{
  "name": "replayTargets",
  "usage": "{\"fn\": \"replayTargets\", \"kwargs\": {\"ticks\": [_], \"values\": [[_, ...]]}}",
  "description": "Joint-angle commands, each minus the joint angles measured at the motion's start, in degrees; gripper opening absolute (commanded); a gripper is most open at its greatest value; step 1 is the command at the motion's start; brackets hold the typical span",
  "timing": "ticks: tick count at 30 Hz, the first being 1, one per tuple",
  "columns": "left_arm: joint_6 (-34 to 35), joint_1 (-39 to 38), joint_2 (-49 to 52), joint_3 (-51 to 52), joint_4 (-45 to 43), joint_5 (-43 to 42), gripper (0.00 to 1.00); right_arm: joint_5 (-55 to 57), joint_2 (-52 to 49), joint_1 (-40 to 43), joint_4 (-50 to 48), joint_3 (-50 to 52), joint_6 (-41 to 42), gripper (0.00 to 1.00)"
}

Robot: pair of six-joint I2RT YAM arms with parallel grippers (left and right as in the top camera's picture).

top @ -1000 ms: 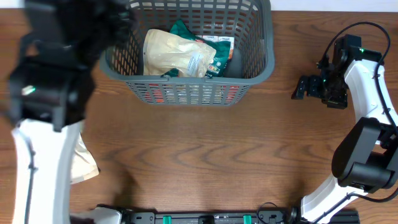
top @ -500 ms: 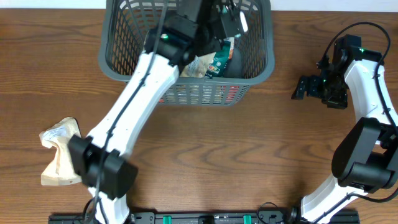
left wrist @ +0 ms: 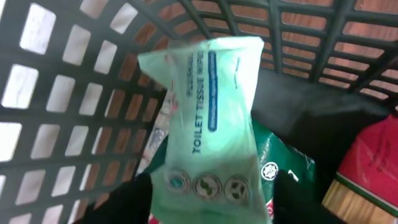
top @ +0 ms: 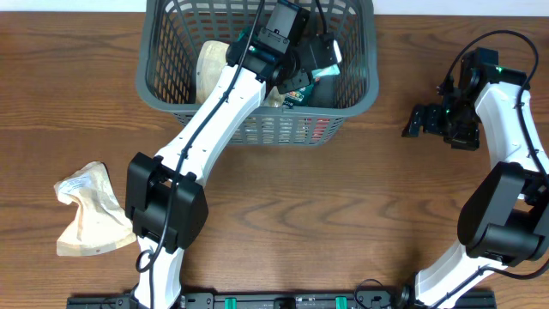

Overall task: Pack container
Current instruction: 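Carry the wipes pack into the basket and release it, then return the left gripper to grasp the remaining clear pouch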

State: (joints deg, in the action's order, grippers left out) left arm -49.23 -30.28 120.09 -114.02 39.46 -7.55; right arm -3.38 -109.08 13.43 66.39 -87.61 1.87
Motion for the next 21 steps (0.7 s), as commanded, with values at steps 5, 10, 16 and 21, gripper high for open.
{"fn": "replayTargets", "kwargs": {"ticks": [5, 10, 16, 21], "values": [[0.46, 0.02, -8.07, -0.35, -0.68, 3.65, 0.55, 0.15, 0.22, 0.00, 0.07, 0.09, -1.11, 0.99], [0.48, 1.97, -16.92, -0.35, -5.18, 10.64, 0.56, 0.15, 0.22, -0.02, 0.04, 0.09, -1.11, 0.99], [15.74, 8.66, -26.36, -0.35, -1.81, 21.40, 0.68, 0.15, 0.22, 0.00, 0.31, 0.09, -1.16, 0.99], [33.68, 18.27, -34.62, -0.33, 14.36, 25.42, 0.80, 0.13, 0.22, -0.02, 0.48, 0.09, -1.14, 0.99]]}}
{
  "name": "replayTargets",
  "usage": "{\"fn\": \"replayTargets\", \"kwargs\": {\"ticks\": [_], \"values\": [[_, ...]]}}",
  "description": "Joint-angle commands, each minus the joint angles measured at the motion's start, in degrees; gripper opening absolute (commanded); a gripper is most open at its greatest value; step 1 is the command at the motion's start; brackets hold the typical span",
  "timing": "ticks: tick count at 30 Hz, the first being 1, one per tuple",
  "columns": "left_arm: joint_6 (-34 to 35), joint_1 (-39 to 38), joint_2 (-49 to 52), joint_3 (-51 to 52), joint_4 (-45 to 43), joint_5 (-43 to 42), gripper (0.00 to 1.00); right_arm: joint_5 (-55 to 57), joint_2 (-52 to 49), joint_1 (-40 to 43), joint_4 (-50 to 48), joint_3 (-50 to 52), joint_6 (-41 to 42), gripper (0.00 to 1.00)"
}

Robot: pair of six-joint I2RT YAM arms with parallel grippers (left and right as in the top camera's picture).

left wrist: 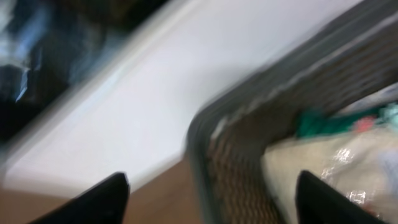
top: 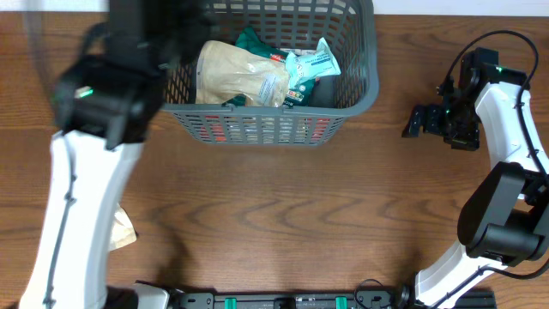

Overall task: Pack container
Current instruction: 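Return the left gripper to grasp the remaining clear pouch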

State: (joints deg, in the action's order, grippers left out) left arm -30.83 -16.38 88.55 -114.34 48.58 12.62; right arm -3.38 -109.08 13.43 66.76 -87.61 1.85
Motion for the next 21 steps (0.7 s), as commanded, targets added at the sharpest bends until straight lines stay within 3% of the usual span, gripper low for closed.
{"fn": "replayTargets", "kwargs": {"ticks": [1, 10, 19, 21], "values": [[18.25, 6.67, -4.63, 0.00, 9.38, 5.27, 0.83, 0.13, 0.22, -0.02, 0.11, 0.09, -1.09, 0.99], [27.36, 20.37, -13.35, 1.22, 35.56, 4.79, 0.84, 0.09, 0.22, -0.02, 0.15, 0.09, -1.09, 0.99], [33.11, 25.18, -29.46, 21.68, 37.29, 4.42, 0.85, -0.09, 0.22, -0.02, 0.13, 0.09, -1.07, 0.99], [34.71, 26.32, -33.35, 28.17, 35.87, 4.37, 0.90, -0.28, 0.22, -0.02, 0.13, 0.09, -1.07, 0.99]]}}
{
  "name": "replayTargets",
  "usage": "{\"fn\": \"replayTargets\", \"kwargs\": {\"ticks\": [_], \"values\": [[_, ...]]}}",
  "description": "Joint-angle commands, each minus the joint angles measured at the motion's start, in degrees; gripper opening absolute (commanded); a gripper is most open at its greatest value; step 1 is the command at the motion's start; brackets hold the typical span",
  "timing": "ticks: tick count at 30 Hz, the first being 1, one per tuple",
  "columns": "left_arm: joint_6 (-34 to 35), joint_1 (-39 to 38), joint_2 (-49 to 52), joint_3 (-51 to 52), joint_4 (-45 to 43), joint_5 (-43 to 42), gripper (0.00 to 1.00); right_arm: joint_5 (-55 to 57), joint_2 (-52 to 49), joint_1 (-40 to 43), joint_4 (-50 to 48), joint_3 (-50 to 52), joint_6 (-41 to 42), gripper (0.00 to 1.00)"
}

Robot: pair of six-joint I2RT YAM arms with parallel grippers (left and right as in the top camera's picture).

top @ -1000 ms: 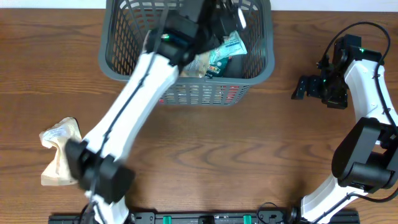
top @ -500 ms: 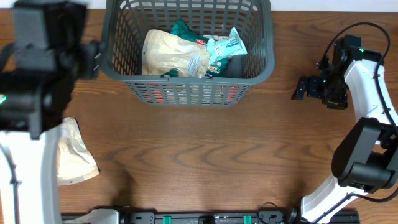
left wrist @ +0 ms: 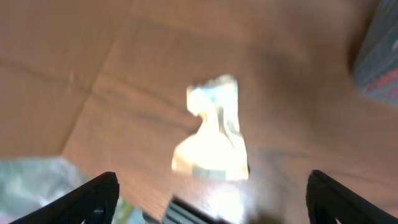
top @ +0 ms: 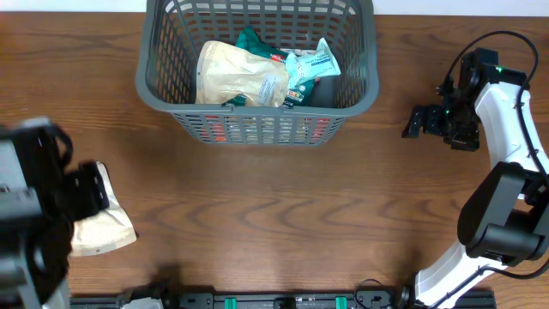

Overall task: Pack container
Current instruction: 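Return the left gripper to grasp the remaining clear pouch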

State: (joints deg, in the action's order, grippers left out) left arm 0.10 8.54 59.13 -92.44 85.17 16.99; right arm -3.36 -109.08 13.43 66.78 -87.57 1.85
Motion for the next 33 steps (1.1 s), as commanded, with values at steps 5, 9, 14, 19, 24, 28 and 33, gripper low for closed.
{"fn": "replayTargets", "kwargs": {"ticks": [5, 9, 14, 19, 24, 28, 33], "values": [[4.90, 4.66, -8.00, 19.63, -8.17, -4.42, 0.99, -0.33, 0.22, -0.02, 0.11, 0.04, -1.09, 0.99], [4.90, 9.33, -4.42, 26.75, -14.27, -10.23, 0.98, -0.33, 0.22, -0.02, 0.07, 0.04, -1.09, 0.99], [4.48, 16.41, 4.37, 30.25, -20.00, -10.60, 0.98, -0.35, 0.22, -0.02, 0.26, 0.04, -1.09, 0.99], [2.89, 22.80, 12.44, 30.36, -25.57, -14.12, 0.99, -0.35, 0.22, -0.02, 0.28, 0.04, -1.09, 0.99], [-0.35, 26.40, 19.41, 30.36, -30.16, -15.54, 0.99, -0.35, 0.22, -0.02, 0.35, 0.04, -1.09, 0.99], [-3.63, 26.97, 24.96, 30.36, -33.66, -16.59, 0.99, -0.33, 0.22, -0.02, 0.46, 0.04, -1.09, 0.99], [-6.21, 26.97, 31.10, 30.36, -36.57, -16.72, 0.99, -0.33, 0.22, -0.02, 0.74, 0.04, -1.09, 0.99]]}}
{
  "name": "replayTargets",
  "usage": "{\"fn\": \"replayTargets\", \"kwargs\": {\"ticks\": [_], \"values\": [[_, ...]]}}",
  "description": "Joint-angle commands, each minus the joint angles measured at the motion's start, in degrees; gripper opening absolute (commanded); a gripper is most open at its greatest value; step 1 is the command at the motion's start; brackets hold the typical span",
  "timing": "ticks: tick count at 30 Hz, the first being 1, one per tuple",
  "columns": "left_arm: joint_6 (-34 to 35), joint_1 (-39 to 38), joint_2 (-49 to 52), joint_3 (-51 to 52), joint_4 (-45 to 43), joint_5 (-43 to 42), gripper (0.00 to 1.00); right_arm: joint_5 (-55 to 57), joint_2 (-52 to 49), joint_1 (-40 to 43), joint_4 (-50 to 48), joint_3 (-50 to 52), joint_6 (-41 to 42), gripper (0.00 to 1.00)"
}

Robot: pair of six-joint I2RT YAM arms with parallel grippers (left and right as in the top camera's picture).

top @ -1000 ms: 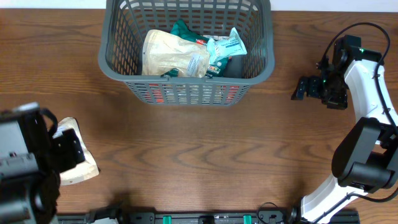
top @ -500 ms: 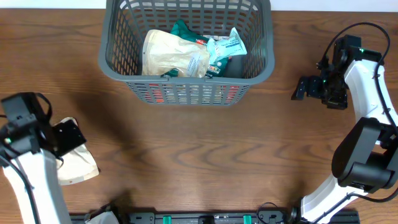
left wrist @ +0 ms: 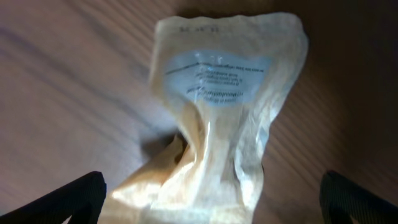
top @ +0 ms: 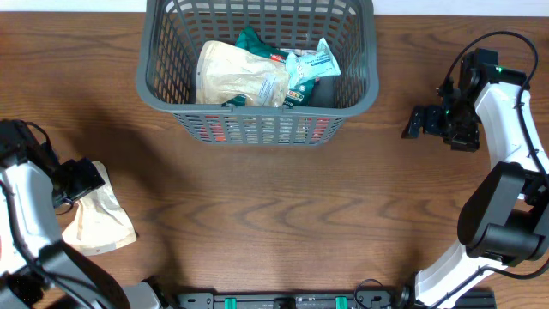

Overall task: Pack container
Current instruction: 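Return the left gripper to grasp the remaining clear pouch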

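A grey plastic basket [top: 257,112] stands at the back of the table, holding a tan pouch [top: 233,75], a pale green tissue pack [top: 312,65] and other packets. A second crumpled tan pouch [top: 99,225] lies on the wood at the front left. My left gripper [top: 79,182] hangs open just above that pouch's upper end. In the left wrist view the pouch [left wrist: 217,118] fills the frame, its white label up, with one dark fingertip [left wrist: 68,199] in each lower corner, wide apart. My right gripper [top: 422,120] hovers at the far right, holding nothing that I can see.
The basket's rim [top: 147,60] rises well above the table. A dark rail [top: 283,300] runs along the front edge. The left arm's white link [top: 21,210] stands beside the pouch at the left edge.
My left gripper has come down from high over the left side to just above the crumpled pouch, which now fills its wrist view. The right arm has not moved.
My left gripper was inside the basket with the green tissue pack between its fingers. Then the pack lay in the basket and the arm was over the basket's left corner, jaws open. Later it was high over the front-left pouch, and now close above it.
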State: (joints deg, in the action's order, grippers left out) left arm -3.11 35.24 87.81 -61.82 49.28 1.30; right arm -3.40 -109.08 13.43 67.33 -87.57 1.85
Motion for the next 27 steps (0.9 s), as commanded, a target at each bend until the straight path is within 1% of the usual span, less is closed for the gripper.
{"fn": "replayTargets", "kwargs": {"ticks": [1, 5, 14, 16, 19, 21, 23, 25, 27], "values": [[-3.67, 0.26, 3.45, -0.26, -1.38, -1.20, 0.99, -0.26, 0.22, -0.02, 0.26, 0.04, -1.09, 0.99], [-5.88, 0.26, 7.54, -0.26, -3.67, -2.38, 0.99, -0.26, 0.22, -0.02, 0.66, 0.04, -1.09, 0.99], [-6.32, 0.26, 15.15, -0.20, -8.22, -2.45, 1.00, -0.26, 0.22, -0.02, 0.81, 0.04, -1.09, 0.99], [-6.36, 0.26, 16.00, -0.02, -8.74, -3.04, 0.98, -0.26, 0.22, -0.02, 0.87, 0.04, -1.09, 0.99], [-7.78, 0.26, 16.35, 1.66, -11.04, -5.42, 0.90, -0.26, 0.22, -0.02, 0.87, 0.04, -1.09, 0.99], [-7.78, 0.26, 16.35, 3.17, -12.50, -5.44, 0.78, -0.26, 0.22, -0.02, 0.90, 0.04, -1.09, 0.99], [-7.76, 0.24, 16.35, 4.42, -13.79, -5.46, 0.69, -0.24, 0.22, -0.02, 0.92, 0.04, -1.09, 0.99], [-7.78, 0.17, 16.35, 5.27, -14.73, -6.25, 0.62, -0.24, 0.22, -0.02, 1.05, 0.04, -1.11, 0.99], [-7.78, 0.17, 16.35, 5.40, -14.91, -6.73, 0.51, -0.24, 0.22, -0.02, 1.07, 0.04, -1.11, 0.99]]}}
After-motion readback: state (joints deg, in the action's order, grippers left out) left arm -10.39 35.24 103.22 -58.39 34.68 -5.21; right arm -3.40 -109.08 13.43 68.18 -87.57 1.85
